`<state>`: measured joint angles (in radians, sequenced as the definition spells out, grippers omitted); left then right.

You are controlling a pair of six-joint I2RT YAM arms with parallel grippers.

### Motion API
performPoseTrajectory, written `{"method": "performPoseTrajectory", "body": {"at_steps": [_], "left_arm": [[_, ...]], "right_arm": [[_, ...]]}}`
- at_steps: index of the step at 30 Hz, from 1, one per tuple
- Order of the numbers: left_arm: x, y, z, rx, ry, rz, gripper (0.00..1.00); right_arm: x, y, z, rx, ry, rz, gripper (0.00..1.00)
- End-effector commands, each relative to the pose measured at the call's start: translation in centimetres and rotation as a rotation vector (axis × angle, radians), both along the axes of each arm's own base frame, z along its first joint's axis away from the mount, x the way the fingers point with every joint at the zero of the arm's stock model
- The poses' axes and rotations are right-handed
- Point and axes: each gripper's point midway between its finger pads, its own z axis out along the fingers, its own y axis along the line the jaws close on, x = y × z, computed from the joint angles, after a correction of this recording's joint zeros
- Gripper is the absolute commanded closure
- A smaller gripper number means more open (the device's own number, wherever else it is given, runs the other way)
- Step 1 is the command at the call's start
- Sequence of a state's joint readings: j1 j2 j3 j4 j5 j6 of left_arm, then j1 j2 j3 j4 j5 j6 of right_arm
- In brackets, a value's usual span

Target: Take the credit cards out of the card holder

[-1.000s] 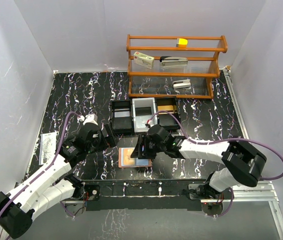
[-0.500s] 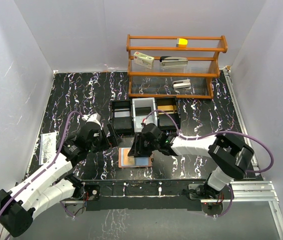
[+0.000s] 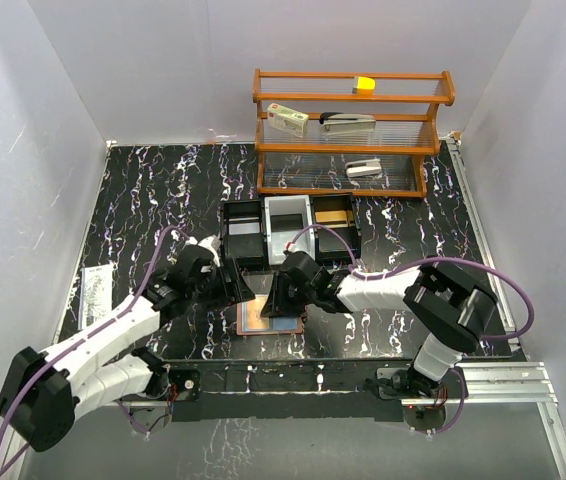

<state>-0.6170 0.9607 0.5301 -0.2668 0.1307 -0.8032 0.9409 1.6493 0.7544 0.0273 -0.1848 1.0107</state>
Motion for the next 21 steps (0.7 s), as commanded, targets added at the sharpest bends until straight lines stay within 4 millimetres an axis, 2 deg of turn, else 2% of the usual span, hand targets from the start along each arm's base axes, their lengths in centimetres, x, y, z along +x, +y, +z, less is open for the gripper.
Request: {"method": "performPoseTrajectory", "body": {"at_steps": [1,6,14,21], "left_arm": [[-0.6,-1.3,-1.1,-0.030,0.054,-0.072,0.37],[-1.0,-1.9,-2.6,-0.024,0.106,-0.112,0.52],[-1.9,-1.8,-5.0,-0.004,0.181,-0.127,0.70],[-2.7,-0.9,-6.5,0.036,0.222,-0.119,0.79]], "right_arm": [[0.4,-1.2,-0.8,-0.045,-0.031,-0.037,0.74],[0.2,-0.9,-0.9,-0.026,-0.025,-0.025,0.75],[0.1,-0.6,-0.7,0.013,-0.006,-0.023,0.76],[0.7,-0.5,0.6,0.045,-0.018,-0.040,0.74]]}}
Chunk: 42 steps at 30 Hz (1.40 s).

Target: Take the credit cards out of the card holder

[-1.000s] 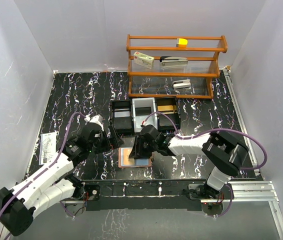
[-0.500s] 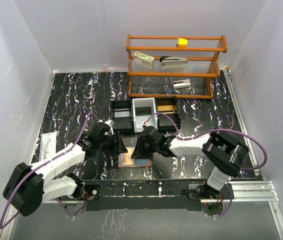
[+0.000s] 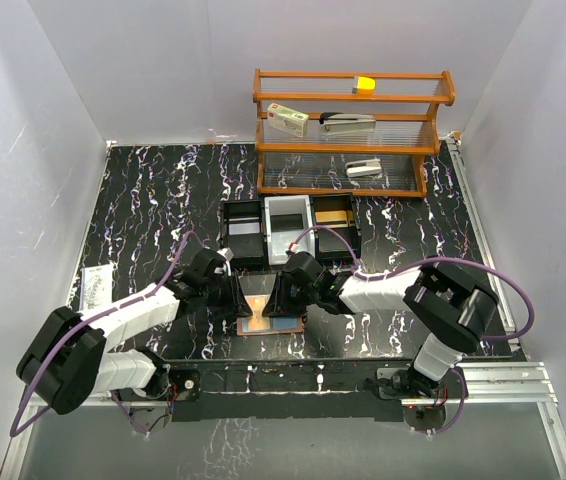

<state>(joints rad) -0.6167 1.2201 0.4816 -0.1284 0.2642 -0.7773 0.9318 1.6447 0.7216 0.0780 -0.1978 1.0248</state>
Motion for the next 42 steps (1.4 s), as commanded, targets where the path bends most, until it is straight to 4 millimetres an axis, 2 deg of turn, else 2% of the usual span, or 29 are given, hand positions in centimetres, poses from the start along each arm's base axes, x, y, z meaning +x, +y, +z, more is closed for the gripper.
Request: {"method": "performPoseTrajectory", "body": {"at_steps": [1,7,9,14,21,24,27,42], "left_arm": [[-1.1,0.5,-1.0,0.017,0.039,-0.020,0.80],[-1.5,1.0,-1.5,0.041,0.054,-0.019,0.86],[-1.6,1.1,-1.6,0.044,0.055,-0.017,0.88],[-1.5,1.3,-1.6,0.055,0.049,-0.016,0.92],[-1.5,1.3,-1.5,0.070,0.063,-0.028,0.99],[-1.5,1.8,-1.7,0.104,0.073,-0.018,1.00],[-1.6,2.0,-1.7,0.107,0.072,-0.011,1.00],[-1.5,1.9,-1.7,0.102,0.065,-0.008,1.00]], "right_arm": [[0.7,-0.3,0.8,0.019,-0.024,-0.032,0.74],[0.3,-0.4,0.0,0.014,-0.001,-0.017,0.76],[-0.1,-0.1,0.0,0.042,0.015,0.003,0.81],[-0.7,1.2,2.0,0.185,0.023,0.045,0.88],[-1.0,2.2,4.0,0.277,-0.007,0.108,0.90],[-0.9,1.7,3.8,0.264,-0.010,0.082,0.97],[-0.7,1.2,3.5,0.247,-0.006,0.069,1.00],[-0.3,-0.6,2.2,0.177,0.033,0.001,1.00]]}}
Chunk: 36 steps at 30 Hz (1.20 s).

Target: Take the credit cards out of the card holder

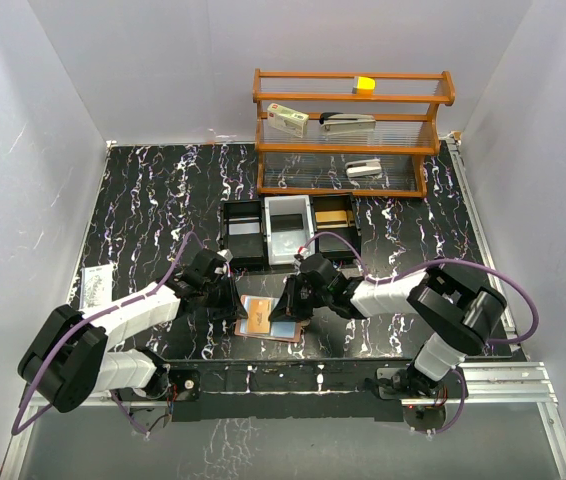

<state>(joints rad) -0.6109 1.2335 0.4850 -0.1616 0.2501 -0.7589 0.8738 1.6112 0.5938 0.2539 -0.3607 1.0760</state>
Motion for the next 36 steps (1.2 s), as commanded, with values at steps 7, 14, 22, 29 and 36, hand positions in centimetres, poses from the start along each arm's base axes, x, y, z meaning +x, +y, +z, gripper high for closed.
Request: {"method": "performPoseTrajectory", "body": {"at_steps": [7,14,22,29,36], "left_arm": [[-1.3,1.2,-1.2,0.062,0.048,-0.005,1.00],[-0.8,0.5,0.0,0.032,0.026,-0.016,0.97],[1.5,-1.1,3.4,-0.040,-0.076,-0.021,0.69],[2.2,-2.7,4.9,-0.089,-0.104,-0.096,0.69],[0.7,-2.1,2.4,-0.050,-0.025,-0.141,0.78]], "right_arm": [[1.0,-0.2,1.4,0.021,-0.031,-0.035,1.00],[0.8,0.3,1.1,0.036,-0.007,-0.010,0.99],[0.9,-0.1,0.1,-0.001,0.011,-0.029,0.89],[1.1,-0.3,-0.1,-0.007,0.015,-0.040,0.85],[1.1,0.3,0.4,0.034,0.010,-0.022,0.77]]}}
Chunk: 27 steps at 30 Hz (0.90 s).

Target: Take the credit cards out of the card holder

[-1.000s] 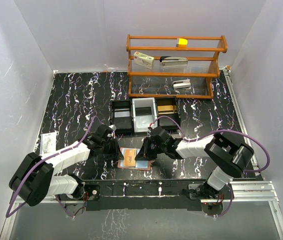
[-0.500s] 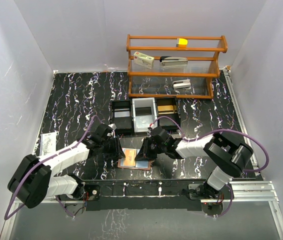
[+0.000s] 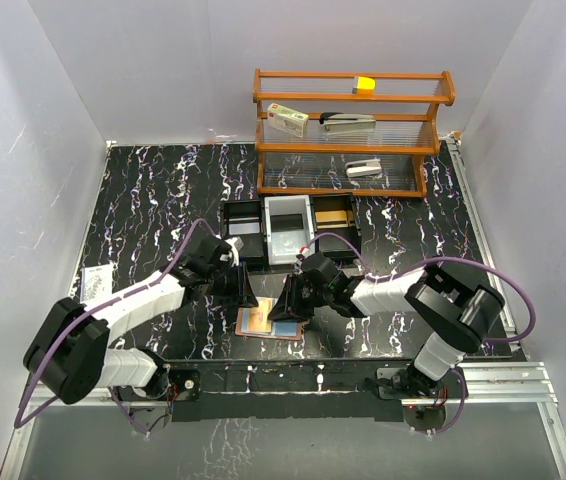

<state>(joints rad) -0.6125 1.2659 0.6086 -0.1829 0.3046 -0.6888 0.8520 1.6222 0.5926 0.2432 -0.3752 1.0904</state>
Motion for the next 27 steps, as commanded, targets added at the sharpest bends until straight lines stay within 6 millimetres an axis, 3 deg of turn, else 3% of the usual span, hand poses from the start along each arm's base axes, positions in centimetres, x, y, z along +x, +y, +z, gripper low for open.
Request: {"method": "performPoseTrajectory", "body": {"at_steps": [1,10,22,27], "left_arm": [[-1.6,0.2,-1.0,0.009,0.045,-0.059,0.79],[-2.9,1.1,-3.2,0.074,0.141,-0.068,0.91],[-3.4,1.6,-3.4,0.089,0.152,-0.068,0.91],[-3.3,1.8,-3.2,0.096,0.136,-0.070,0.91]], "right_arm": [[0.8,0.8,0.9,0.044,-0.025,0.000,0.76],[0.8,1.2,0.5,0.051,-0.010,-0.001,0.76],[0.9,1.6,0.5,0.078,-0.011,0.009,0.80],[0.9,1.2,0.0,0.053,-0.008,-0.005,0.89]]}}
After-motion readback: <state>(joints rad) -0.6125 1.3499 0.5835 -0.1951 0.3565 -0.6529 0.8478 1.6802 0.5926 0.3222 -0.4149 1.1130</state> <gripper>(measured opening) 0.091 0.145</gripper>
